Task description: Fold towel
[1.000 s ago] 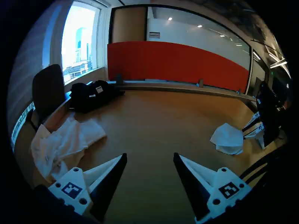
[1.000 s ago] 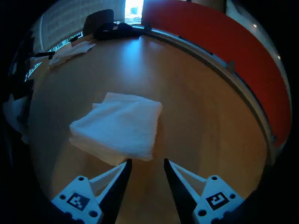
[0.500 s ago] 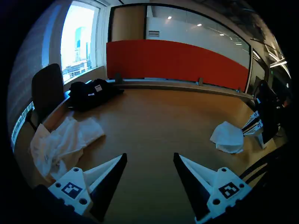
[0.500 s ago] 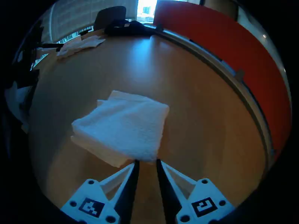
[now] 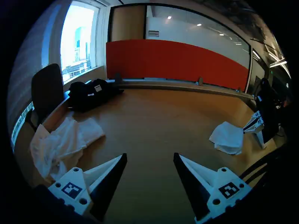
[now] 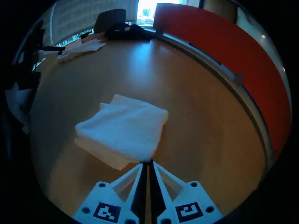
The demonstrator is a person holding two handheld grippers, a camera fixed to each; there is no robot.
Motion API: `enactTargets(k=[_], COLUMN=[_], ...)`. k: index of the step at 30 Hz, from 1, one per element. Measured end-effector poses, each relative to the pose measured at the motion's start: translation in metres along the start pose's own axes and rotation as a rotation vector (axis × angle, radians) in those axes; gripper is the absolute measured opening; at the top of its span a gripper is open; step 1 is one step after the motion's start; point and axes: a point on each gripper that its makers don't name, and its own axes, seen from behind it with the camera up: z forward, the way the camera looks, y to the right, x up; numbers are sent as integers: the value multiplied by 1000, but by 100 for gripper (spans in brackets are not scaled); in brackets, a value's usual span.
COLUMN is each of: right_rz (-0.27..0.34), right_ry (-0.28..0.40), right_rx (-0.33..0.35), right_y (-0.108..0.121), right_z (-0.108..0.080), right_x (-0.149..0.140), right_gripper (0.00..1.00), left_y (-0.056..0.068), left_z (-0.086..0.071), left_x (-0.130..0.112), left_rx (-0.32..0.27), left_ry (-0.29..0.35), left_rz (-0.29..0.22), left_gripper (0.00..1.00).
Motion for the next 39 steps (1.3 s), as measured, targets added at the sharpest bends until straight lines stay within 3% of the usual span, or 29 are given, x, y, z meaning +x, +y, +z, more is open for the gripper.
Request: enactTargets(k=[11, 27, 39], right_rz=[29, 63, 87], right_ry=[54, 244, 297], right_rx=[-26, -81, -115], right_y=[-8, -10, -7], right_z=[-17, -71, -86], right_x=[20, 99, 117], right_gripper=[5, 6, 6], left_y=[0, -2, 1], left_z=[-2, -10, -15], left_x=[1, 18, 24], left_rx=[-4, -18, -33], left_ry=[3, 40, 59], left_rz=[3, 9, 18], left_gripper=[92, 92, 92])
